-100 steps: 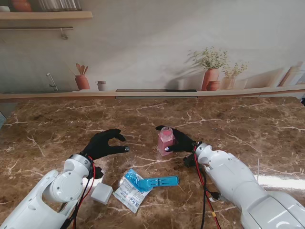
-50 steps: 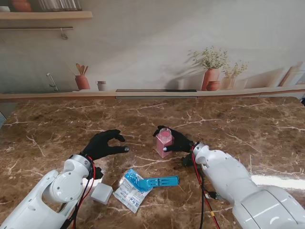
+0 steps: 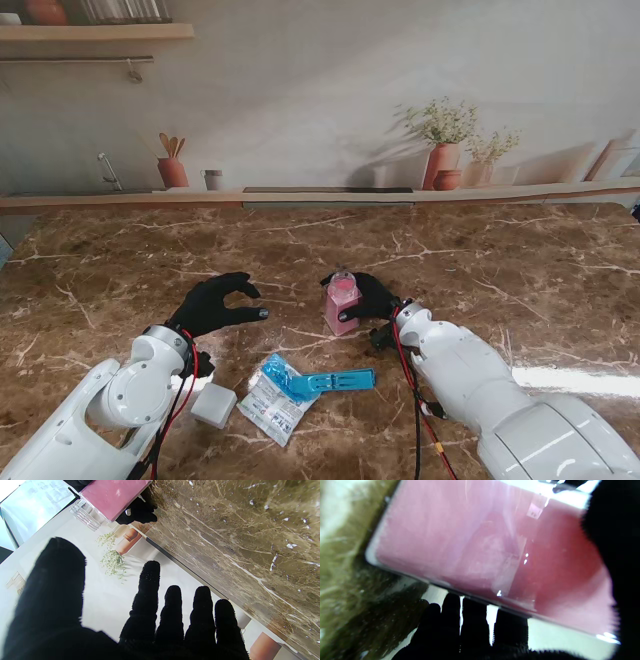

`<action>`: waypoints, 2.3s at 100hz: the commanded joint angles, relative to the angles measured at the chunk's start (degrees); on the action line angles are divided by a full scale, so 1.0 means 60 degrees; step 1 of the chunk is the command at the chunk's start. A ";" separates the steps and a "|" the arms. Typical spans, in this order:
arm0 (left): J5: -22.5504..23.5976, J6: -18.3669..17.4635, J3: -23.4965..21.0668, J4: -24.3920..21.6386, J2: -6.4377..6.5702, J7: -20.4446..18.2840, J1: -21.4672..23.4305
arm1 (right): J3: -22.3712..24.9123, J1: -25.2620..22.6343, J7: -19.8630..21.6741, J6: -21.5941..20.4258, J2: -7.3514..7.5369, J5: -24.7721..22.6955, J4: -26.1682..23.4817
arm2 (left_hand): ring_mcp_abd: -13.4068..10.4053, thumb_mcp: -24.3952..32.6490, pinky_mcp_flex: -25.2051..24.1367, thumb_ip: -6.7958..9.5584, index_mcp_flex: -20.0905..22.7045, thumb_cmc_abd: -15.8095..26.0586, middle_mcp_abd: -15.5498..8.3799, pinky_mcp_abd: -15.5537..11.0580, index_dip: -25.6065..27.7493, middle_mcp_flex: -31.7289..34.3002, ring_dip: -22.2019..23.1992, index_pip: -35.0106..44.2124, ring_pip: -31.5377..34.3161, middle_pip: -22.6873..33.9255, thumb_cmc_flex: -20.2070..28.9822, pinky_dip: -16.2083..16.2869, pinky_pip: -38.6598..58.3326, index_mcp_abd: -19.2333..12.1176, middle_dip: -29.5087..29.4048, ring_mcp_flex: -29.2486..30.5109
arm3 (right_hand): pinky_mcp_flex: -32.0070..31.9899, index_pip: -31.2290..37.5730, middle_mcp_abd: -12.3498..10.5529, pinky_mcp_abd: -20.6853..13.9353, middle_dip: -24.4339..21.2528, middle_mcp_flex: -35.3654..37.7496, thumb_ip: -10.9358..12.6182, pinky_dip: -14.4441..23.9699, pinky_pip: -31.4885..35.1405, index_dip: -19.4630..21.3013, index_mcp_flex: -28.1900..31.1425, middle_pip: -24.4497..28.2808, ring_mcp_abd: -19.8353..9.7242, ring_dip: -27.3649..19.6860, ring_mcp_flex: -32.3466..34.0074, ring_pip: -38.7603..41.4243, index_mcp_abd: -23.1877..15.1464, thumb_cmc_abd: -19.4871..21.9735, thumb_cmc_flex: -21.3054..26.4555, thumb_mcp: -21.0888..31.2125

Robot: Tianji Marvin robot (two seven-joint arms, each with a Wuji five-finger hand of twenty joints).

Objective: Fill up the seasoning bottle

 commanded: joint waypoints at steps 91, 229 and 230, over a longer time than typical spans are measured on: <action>0.0026 -0.0205 0.0146 0.0022 -0.0085 0.0508 0.0066 | -0.1312 -0.1338 -0.4002 0.1066 0.1229 -0.1760 -0.3031 | -0.0496 0.0829 -0.0072 0.0063 0.0481 -0.0004 -0.0184 -0.0463 0.0149 0.0098 -0.0081 -0.3936 -0.0136 -0.0005 0.0147 0.0156 -0.0008 -0.0155 -0.0060 -0.0175 | 0.3273 0.0851 -0.1650 0.2174 0.6248 0.4299 0.0842 -0.0787 0.3998 -0.4335 0.0534 0.3283 -0.0266 0.5002 0.5619 0.3910 0.0434 0.2572 0.3874 0.0091; 0.0350 -0.0683 -0.0211 0.0156 0.0168 -0.0493 -0.0233 | -0.0207 -0.2333 -0.3517 0.2181 0.1735 -0.0910 -0.5114 | -0.0309 0.1825 -0.0164 -0.0079 0.0607 0.0014 -0.0050 -0.0091 0.0252 0.0151 -0.0080 -0.3746 -0.0082 -0.0027 0.0106 0.0336 0.0229 -0.0187 -0.0067 -0.0109 | 0.4876 0.3390 -0.1024 0.2644 0.5776 0.3773 0.1464 -0.0271 0.5706 -0.3709 -0.0129 0.3278 0.0584 0.4211 0.6547 0.4133 -0.0152 0.4726 0.4037 0.0180; 0.0357 -0.0699 -0.0232 0.0147 0.0184 -0.0566 -0.0246 | -0.0176 -0.2364 -0.3534 0.2212 0.1756 -0.0943 -0.5188 | -0.0297 0.1829 -0.0168 -0.0080 0.0604 0.0025 -0.0038 -0.0059 0.0253 0.0150 -0.0078 -0.3747 -0.0081 -0.0029 0.0106 0.0351 0.0239 -0.0177 -0.0068 -0.0117 | 0.4876 0.3360 -0.1026 0.2659 0.5823 0.3718 0.1463 -0.0264 0.5718 -0.3922 -0.0112 0.3290 0.0581 0.4255 0.6495 0.4202 -0.0080 0.4779 0.4052 0.0182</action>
